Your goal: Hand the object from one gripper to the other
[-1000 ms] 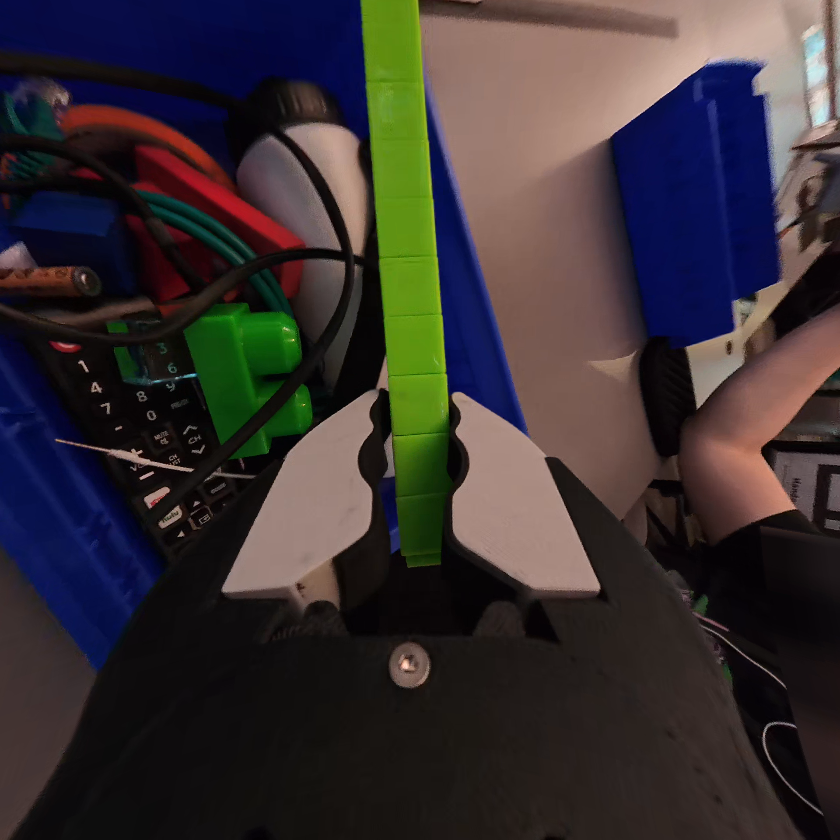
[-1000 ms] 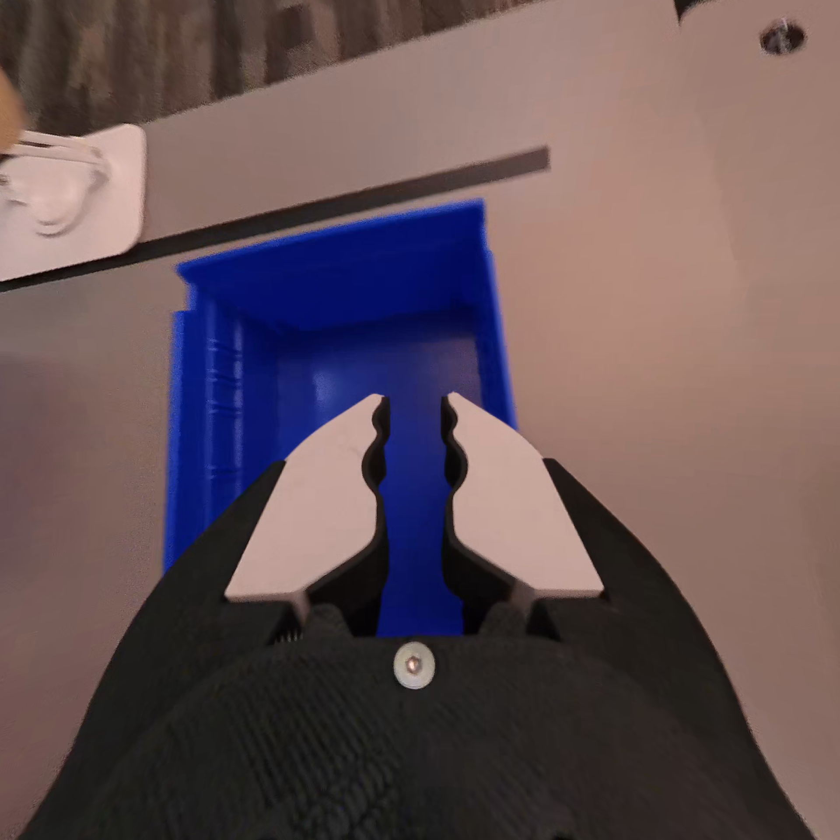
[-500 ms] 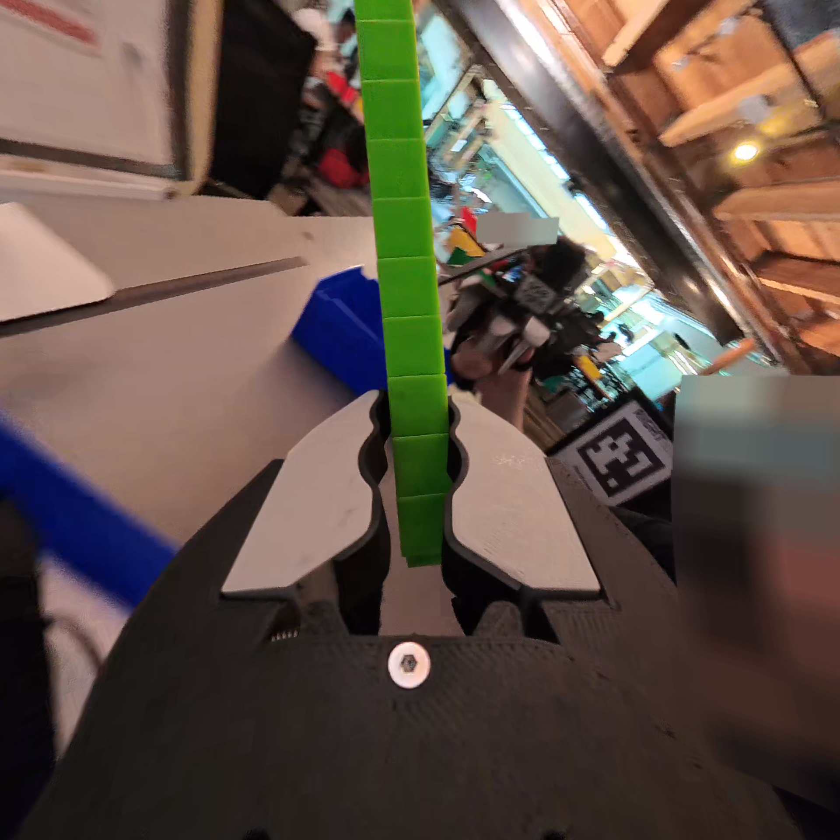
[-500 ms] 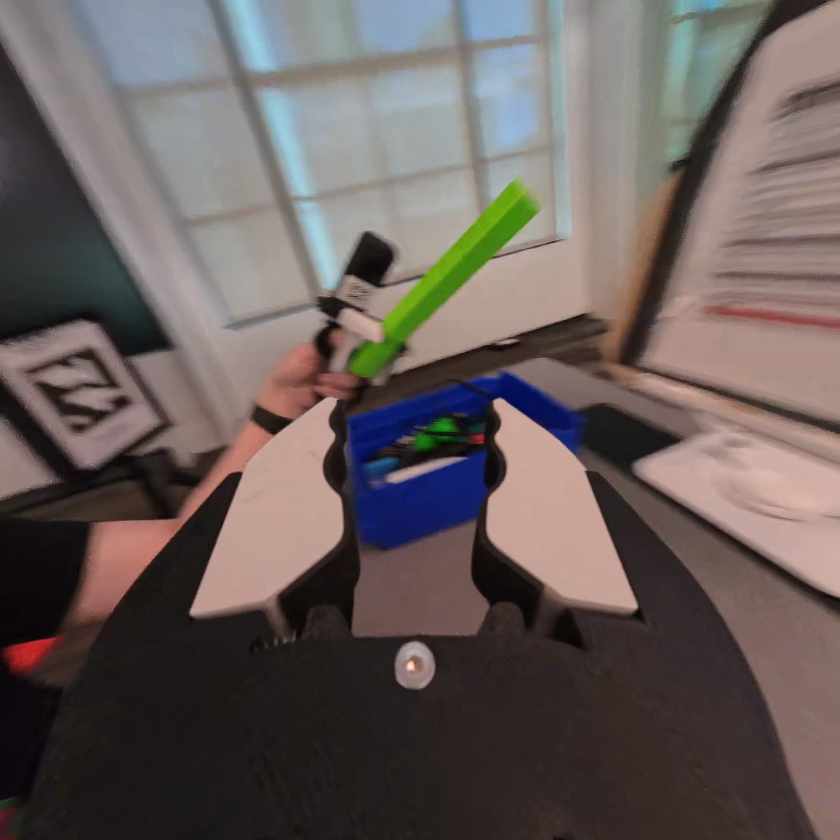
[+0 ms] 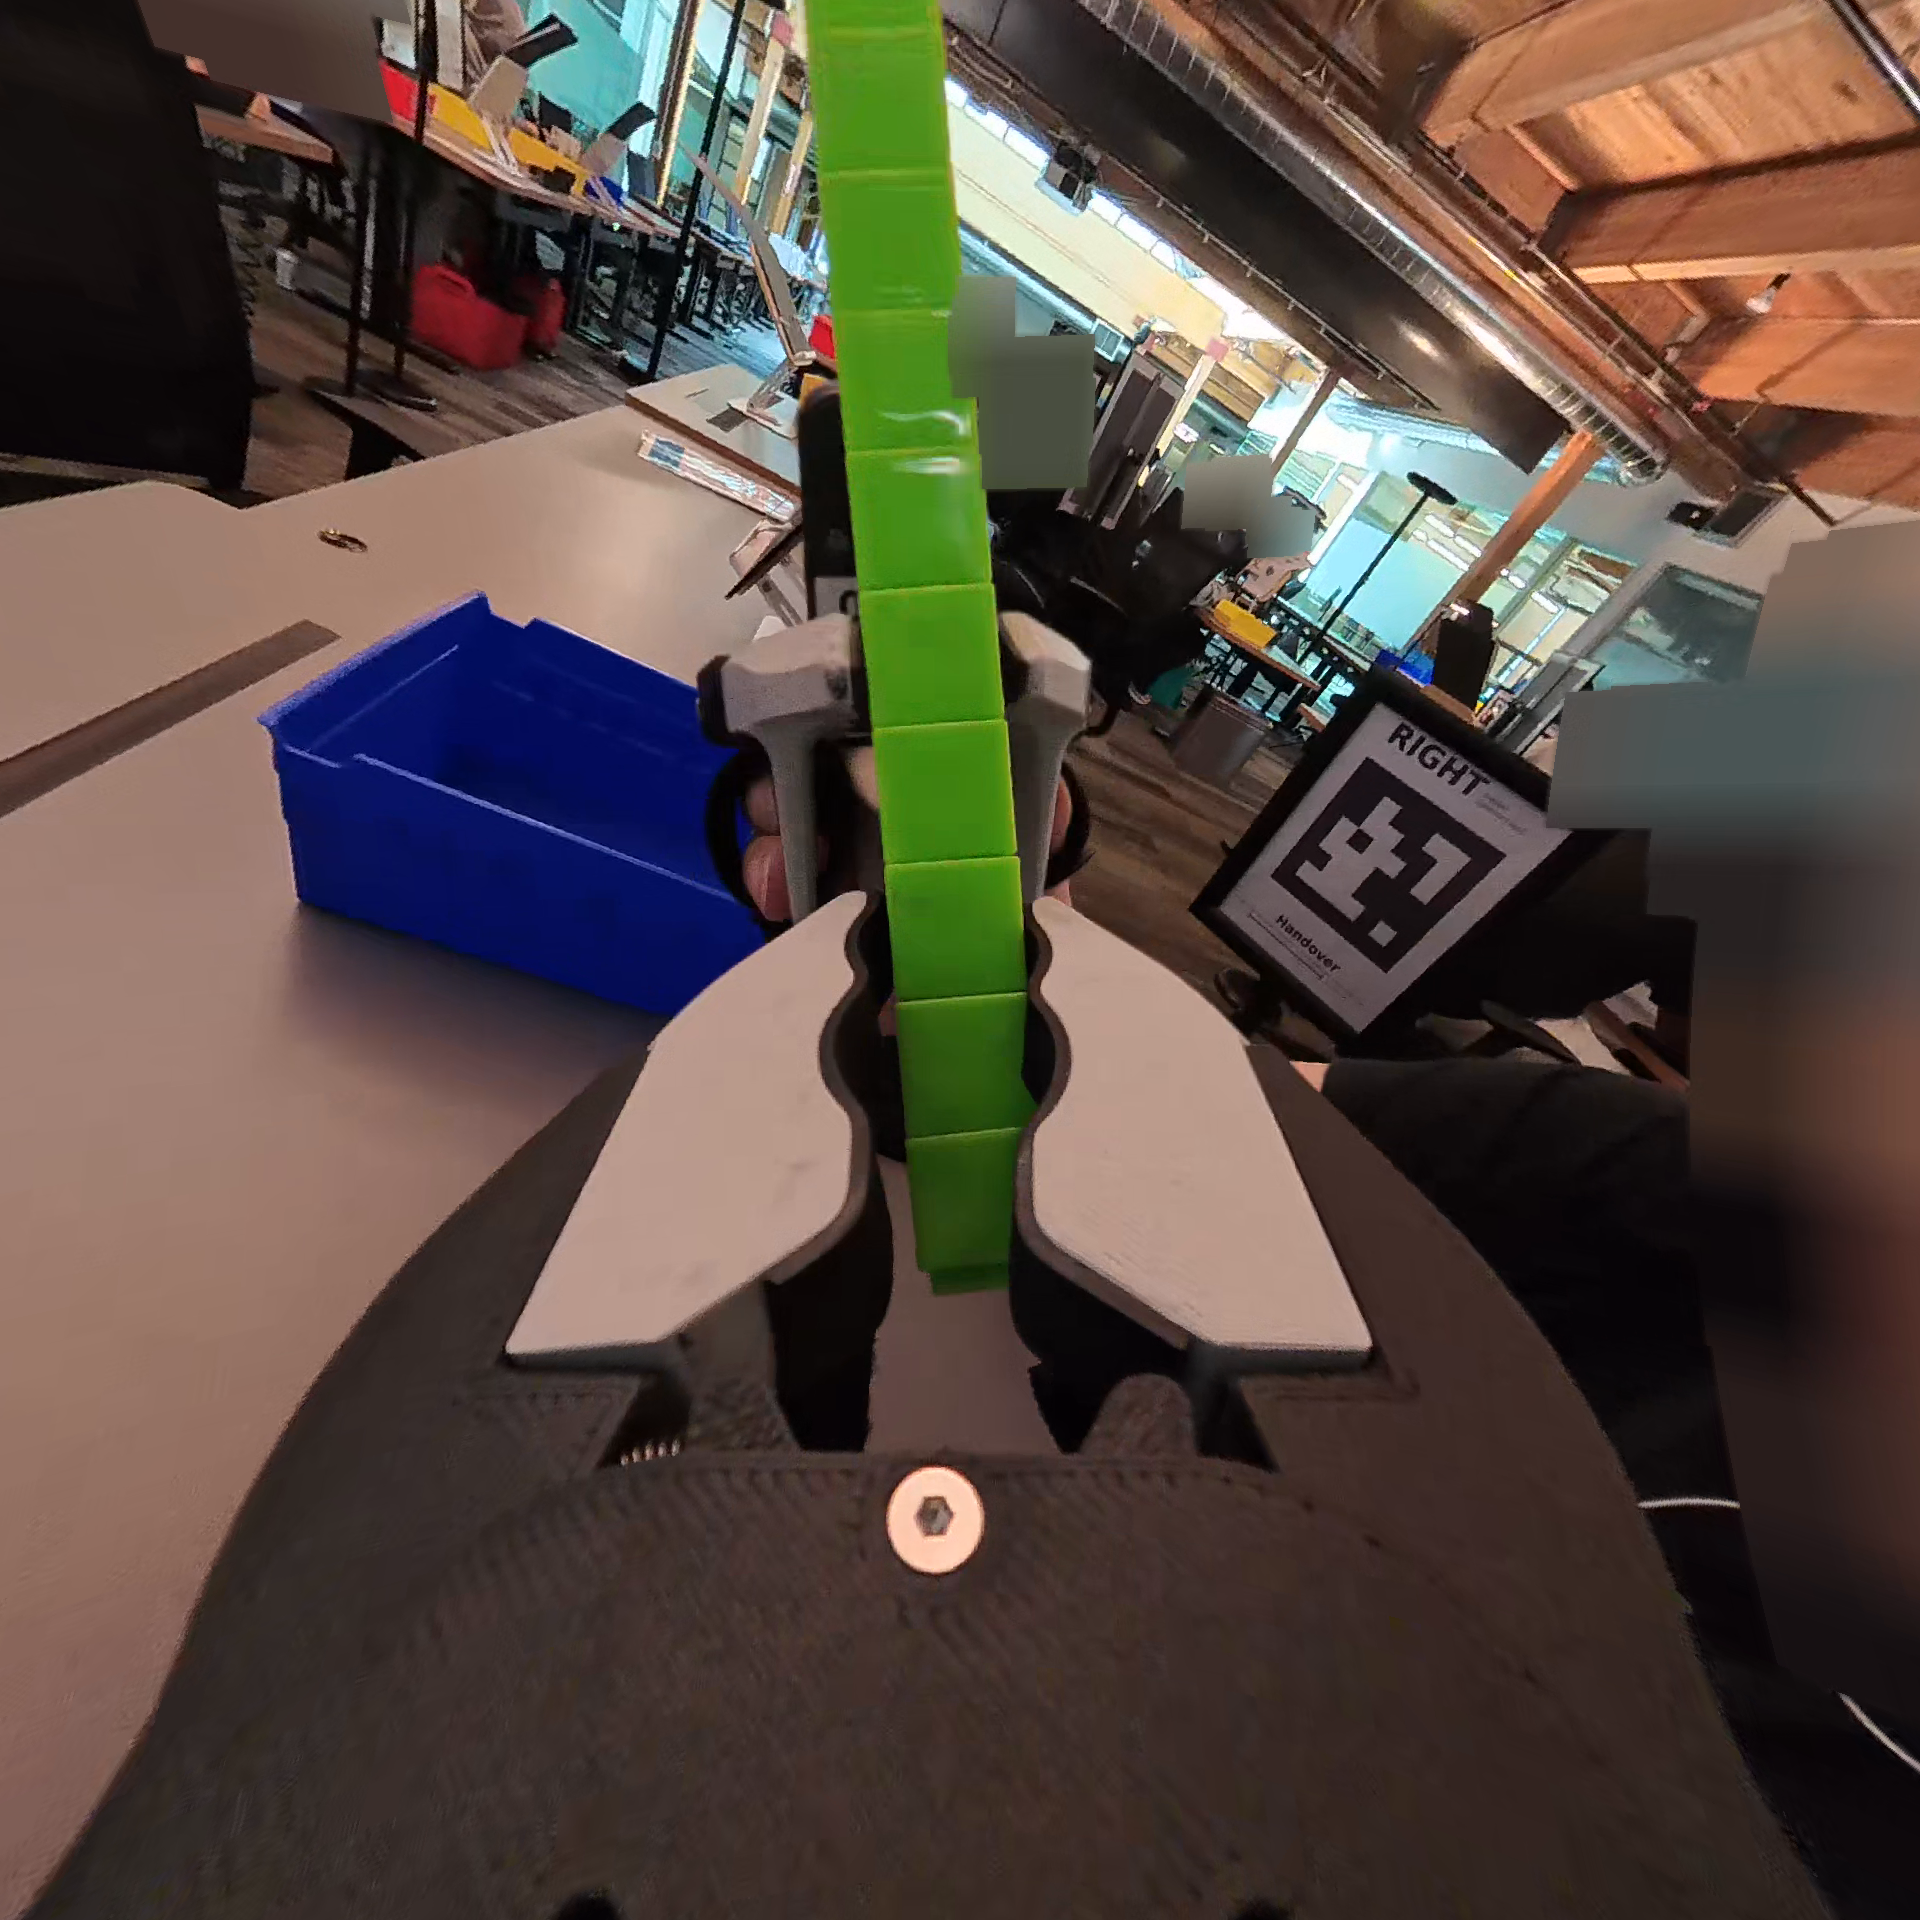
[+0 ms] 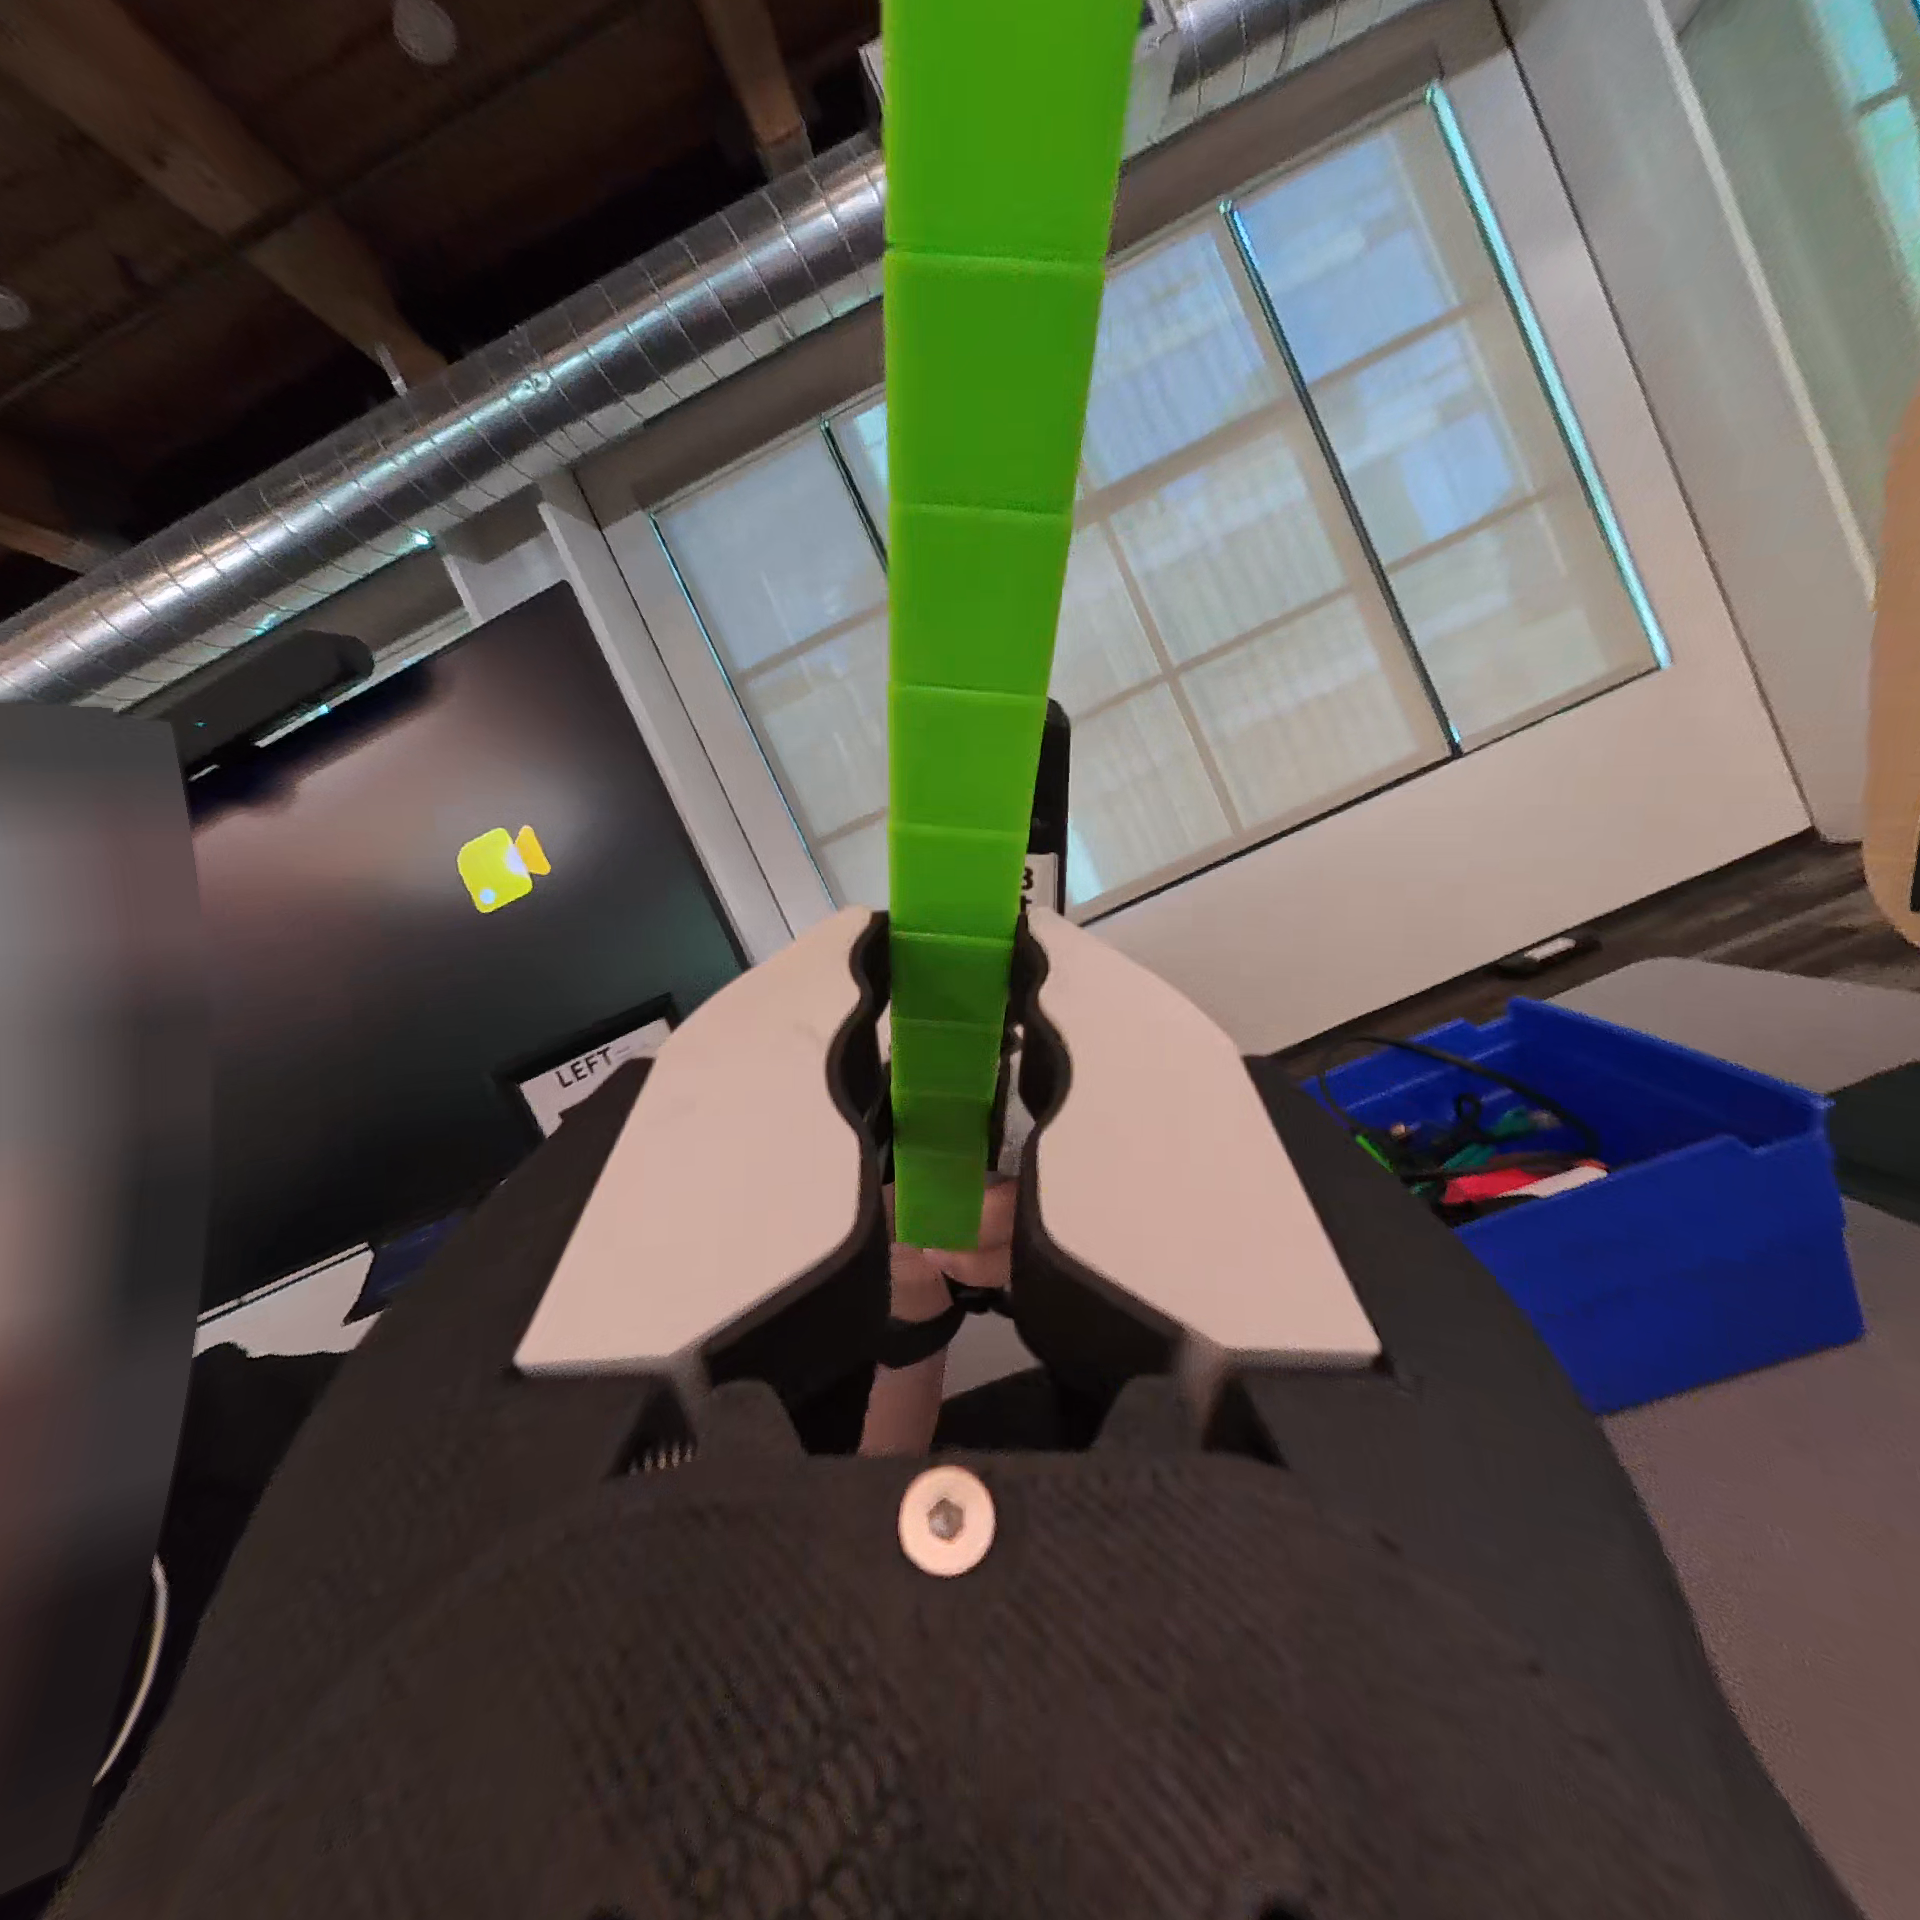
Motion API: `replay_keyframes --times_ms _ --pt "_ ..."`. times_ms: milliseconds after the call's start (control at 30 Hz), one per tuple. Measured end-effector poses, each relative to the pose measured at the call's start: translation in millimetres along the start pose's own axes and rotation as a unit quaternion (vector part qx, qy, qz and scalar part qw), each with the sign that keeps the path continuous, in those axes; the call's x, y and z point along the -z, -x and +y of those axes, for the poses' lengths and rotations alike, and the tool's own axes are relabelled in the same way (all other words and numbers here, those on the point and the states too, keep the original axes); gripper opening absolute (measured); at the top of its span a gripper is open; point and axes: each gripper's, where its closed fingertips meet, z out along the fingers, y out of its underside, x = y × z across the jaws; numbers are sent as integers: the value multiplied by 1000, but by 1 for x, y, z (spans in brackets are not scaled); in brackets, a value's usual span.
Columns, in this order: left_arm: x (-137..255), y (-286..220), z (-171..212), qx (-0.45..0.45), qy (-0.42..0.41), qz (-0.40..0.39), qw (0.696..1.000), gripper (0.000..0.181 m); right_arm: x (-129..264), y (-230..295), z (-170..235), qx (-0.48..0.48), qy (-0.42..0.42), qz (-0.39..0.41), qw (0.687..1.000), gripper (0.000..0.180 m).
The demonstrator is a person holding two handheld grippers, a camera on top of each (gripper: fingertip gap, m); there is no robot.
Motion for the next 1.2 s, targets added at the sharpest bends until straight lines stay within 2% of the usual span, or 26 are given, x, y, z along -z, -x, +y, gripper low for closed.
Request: replay_keyframes --times_ms 33,100,167,233,267,333,400,433,500,567,633,700,833,900,1033,1100,1200 --pt "-2 1 0 -7 -2 -1 1000 22 1 0 0 -2 11 1 1000 23" --pt "-1 10 2 -18 0 -25 1000 24 5 -3 -2 27 31 21 999 22" --pt "7 23 3 -17 17 -67 997 43 13 -11 -7 101 60 65 991 22" --pt "20 25 -4 -14 6 -78 997 49 26 -22 -11 229 107 132 959 22" --pt "28 23 -9 -11 -6 -75 997 50 33 -28 -13 304 133 163 929 22" --pt "40 18 -20 -20 -28 -79 996 52 50 -45 -19 431 194 252 844 23" --pt "45 14 -25 -66 -32 -122 990 57 67 -61 -30 507 245 342 752 23" --pt "44 14 -26 -100 -29 -158 982 62 71 -63 -35 534 255 367 718 23" --pt "42 16 -30 -169 -38 -244 954 79 71 -61 -40 574 253 391 674 23" --pt "39 12 -35 -235 -72 -305 920 80 67 -59 -39 608 253 402 636 23" --pt "33 2 -38 -274 -91 -330 899 76 60 -57 -34 661 260 399 580 23" --pt "27 -4 -35 -280 -85 -334 896 77 50 -52 -26 710 260 388 527 23" --pt "24 -2 -27 -274 -49 -352 894 79 30 -42 -5 766 257 353 473 23" --pt "27 3 -24 -275 -34 -366 888 75 24 -39 1 781 254 342 456 23" --pt "28 14 -16 -271 -2 -371 888 52 21 -39 6 788 258 342 442 23" --pt "26 13 -14 -281 5 -359 890 25 21 -41 7 794 260 340 432 22" --pt "28 14 -18 -299 -6 -361 883 24 20 -41 8 805 253 332 423 23"
